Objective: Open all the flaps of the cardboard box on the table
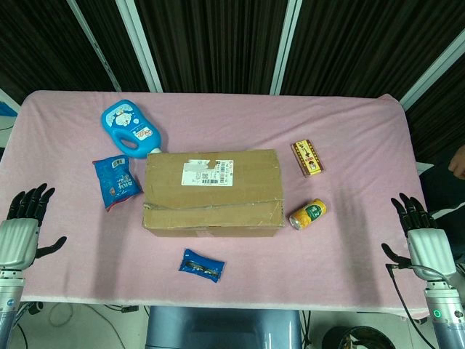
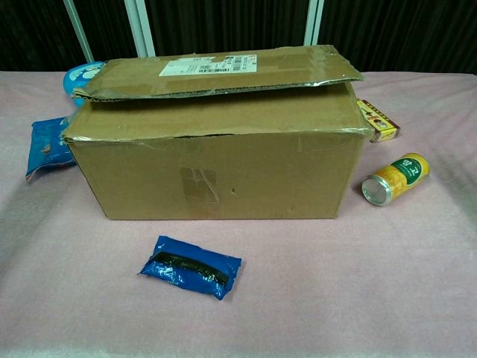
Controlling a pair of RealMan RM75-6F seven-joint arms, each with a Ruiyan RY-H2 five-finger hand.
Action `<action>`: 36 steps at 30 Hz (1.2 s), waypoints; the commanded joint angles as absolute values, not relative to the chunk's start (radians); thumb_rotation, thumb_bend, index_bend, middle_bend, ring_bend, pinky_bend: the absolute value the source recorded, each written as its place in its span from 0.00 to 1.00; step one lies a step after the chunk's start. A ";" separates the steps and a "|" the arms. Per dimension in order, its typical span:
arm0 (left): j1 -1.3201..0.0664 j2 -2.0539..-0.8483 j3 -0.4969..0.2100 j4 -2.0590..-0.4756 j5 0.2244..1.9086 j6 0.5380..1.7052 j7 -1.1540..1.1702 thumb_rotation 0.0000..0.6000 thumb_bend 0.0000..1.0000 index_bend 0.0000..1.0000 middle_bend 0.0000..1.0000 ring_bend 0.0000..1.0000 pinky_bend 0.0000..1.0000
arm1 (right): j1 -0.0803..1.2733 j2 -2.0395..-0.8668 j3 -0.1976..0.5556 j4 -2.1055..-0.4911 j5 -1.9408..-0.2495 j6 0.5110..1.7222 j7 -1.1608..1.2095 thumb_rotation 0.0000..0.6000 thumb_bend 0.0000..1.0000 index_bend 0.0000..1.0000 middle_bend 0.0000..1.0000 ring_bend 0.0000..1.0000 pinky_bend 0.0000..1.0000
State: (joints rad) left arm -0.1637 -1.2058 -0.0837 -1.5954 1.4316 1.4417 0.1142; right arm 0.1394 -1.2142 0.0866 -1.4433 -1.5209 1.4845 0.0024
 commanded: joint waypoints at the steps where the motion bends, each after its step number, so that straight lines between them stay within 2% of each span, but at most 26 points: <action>1: -0.164 -1.206 -0.084 -1.596 1.430 1.441 0.114 1.00 0.14 0.00 0.00 0.00 0.00 | 0.139 -1.215 0.087 -1.443 -1.521 1.485 0.003 0.95 0.30 0.00 0.00 0.00 0.24; 17: -0.163 -1.207 -0.086 -1.598 1.439 1.453 0.125 1.00 0.14 0.00 0.00 0.00 0.00 | 0.141 -1.216 0.091 -1.443 -1.515 1.483 0.004 0.95 0.30 0.00 0.00 0.00 0.24; 24: -0.202 -1.196 -0.118 -1.662 1.480 1.462 0.176 1.00 0.16 0.00 0.00 0.00 0.00 | 0.146 -1.224 0.098 -1.436 -1.495 1.466 0.004 0.95 0.30 0.00 0.00 0.00 0.24; 36: -0.408 -1.223 -0.254 -1.866 1.357 1.261 0.370 1.00 0.21 0.00 0.00 0.00 0.00 | 0.152 -1.231 0.107 -1.428 -1.469 1.444 0.018 0.95 0.30 0.00 0.00 0.00 0.24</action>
State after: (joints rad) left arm -0.3697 -1.2078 -0.2297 -1.8351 1.3927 1.3016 0.3309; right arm 0.1520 -1.2307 0.1063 -1.4280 -1.4698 1.4449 0.0173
